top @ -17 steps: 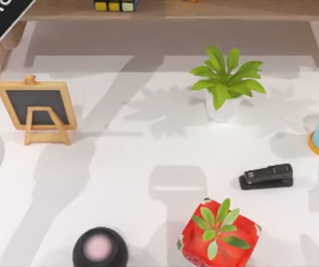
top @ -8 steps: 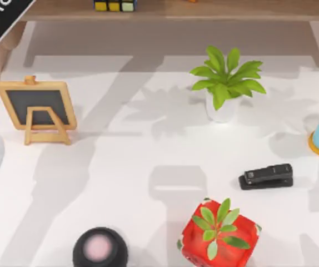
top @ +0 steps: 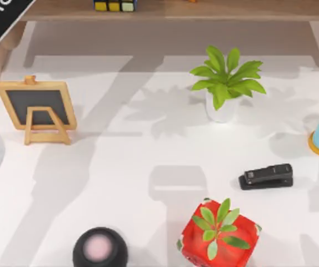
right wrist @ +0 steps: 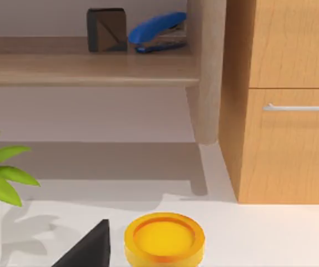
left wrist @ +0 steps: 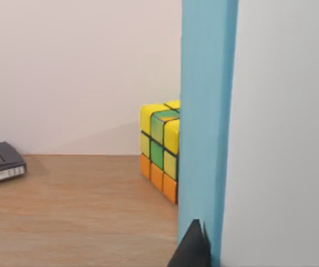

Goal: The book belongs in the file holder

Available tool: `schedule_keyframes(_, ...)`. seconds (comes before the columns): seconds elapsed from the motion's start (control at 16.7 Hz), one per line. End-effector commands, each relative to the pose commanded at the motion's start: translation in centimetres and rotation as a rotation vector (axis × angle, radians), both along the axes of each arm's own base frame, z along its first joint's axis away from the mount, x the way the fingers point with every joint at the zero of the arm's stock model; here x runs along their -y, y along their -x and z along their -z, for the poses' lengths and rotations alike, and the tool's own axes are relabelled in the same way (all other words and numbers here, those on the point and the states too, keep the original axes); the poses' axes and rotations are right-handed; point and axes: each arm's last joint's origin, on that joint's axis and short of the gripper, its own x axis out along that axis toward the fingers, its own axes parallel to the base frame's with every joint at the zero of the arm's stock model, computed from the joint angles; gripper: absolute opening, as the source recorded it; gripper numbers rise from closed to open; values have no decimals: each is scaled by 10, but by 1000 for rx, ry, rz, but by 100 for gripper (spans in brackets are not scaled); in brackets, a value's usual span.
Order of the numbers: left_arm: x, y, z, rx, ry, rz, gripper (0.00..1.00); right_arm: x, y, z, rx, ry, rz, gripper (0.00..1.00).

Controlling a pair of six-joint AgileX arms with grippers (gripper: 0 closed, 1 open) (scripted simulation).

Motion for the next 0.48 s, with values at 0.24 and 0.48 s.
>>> schedule_keyframes(0.24, 1, -1, -8, 2, 0, -1, 0, 0, 0, 0, 0, 0, 0, 100)
schedule_keyframes(0.48, -1, 0, -15, 2, 1, -1, 0, 0, 0, 0, 0, 0, 0, 100)
